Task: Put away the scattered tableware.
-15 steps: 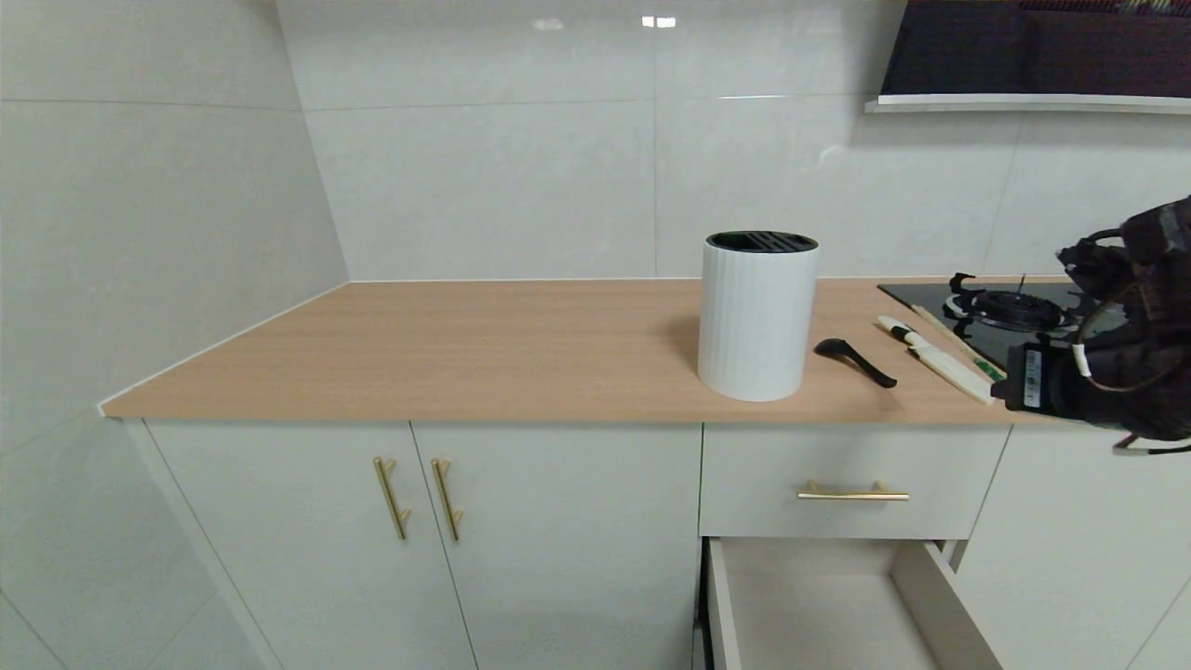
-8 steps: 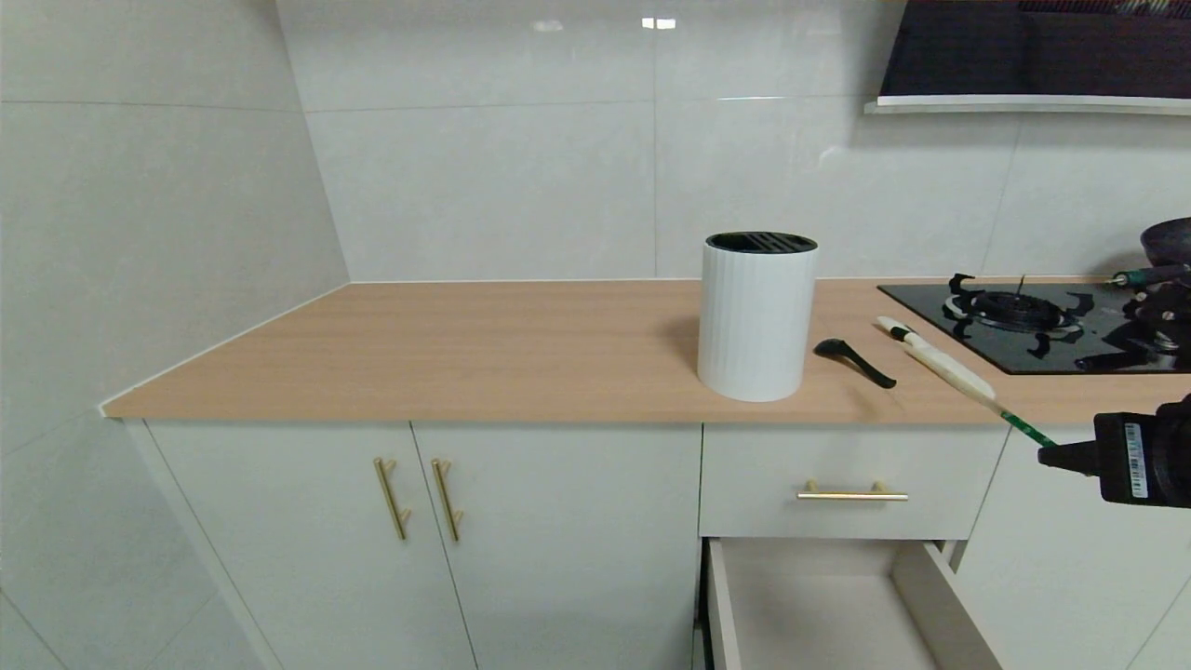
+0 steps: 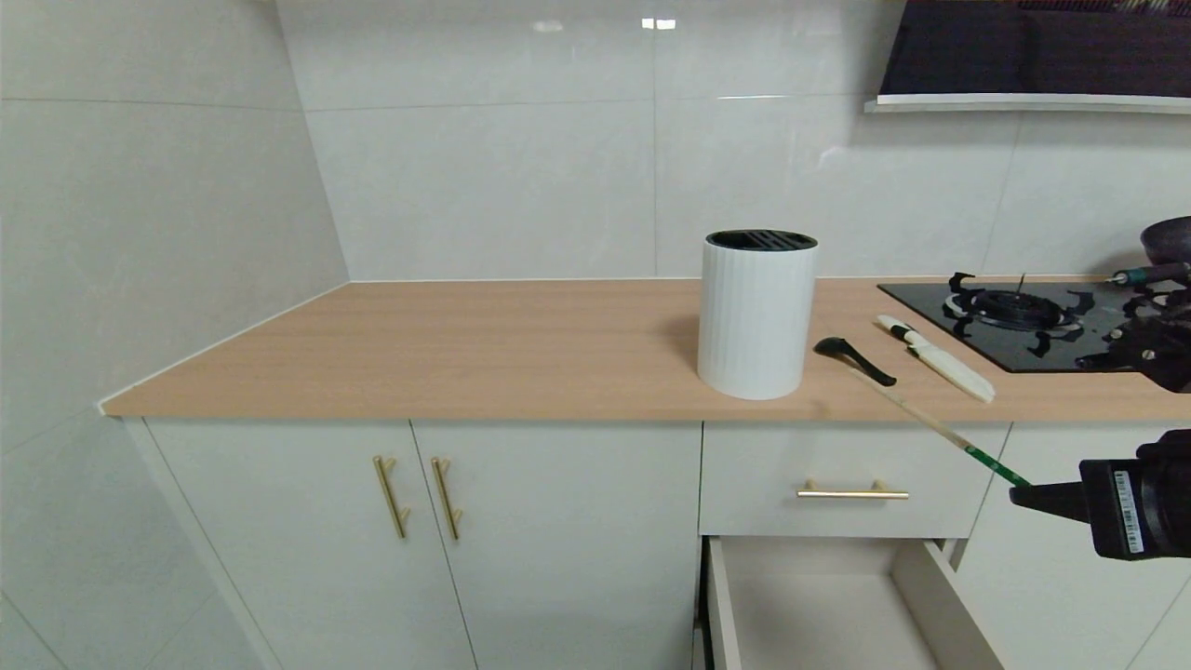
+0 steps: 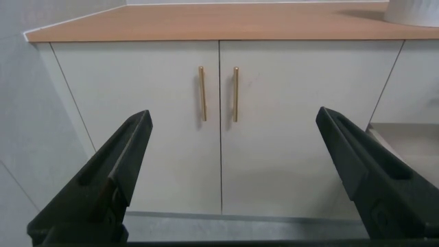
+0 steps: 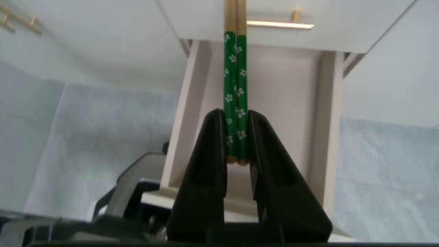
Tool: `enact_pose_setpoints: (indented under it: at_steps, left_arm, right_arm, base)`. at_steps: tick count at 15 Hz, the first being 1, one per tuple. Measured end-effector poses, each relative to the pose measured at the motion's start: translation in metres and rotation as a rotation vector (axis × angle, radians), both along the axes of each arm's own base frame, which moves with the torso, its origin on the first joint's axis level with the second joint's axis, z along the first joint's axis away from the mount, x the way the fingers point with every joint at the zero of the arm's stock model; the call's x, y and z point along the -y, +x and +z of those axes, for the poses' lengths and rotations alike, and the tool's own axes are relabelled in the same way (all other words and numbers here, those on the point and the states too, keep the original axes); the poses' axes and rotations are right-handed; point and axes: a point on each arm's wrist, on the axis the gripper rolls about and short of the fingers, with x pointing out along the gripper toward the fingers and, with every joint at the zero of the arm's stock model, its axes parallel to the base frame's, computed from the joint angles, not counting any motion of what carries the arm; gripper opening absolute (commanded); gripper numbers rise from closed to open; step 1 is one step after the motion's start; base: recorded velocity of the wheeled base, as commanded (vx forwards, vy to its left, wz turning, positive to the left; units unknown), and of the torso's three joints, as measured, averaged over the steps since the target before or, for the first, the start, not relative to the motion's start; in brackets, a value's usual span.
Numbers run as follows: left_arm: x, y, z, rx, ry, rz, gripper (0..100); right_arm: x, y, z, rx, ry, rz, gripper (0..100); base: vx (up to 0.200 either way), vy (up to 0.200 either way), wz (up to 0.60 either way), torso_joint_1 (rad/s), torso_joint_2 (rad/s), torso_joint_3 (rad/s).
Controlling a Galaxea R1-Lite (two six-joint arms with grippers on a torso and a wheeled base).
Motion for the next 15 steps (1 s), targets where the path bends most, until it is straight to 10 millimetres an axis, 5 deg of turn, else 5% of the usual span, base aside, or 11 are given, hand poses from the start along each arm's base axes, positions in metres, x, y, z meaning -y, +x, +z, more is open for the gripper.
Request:
enact_pose_setpoints:
  at_steps: [15]
  left_arm:
    - [0.0,0.0,0.0,-0.001,0.0,0.0,100]
  right_arm:
    - [-0.023,-0.002,-0.025,-0.114,-0.003,0.164,0]
  base:
    - [0.0,0.0,0.0,-0.136,0.4,0.254]
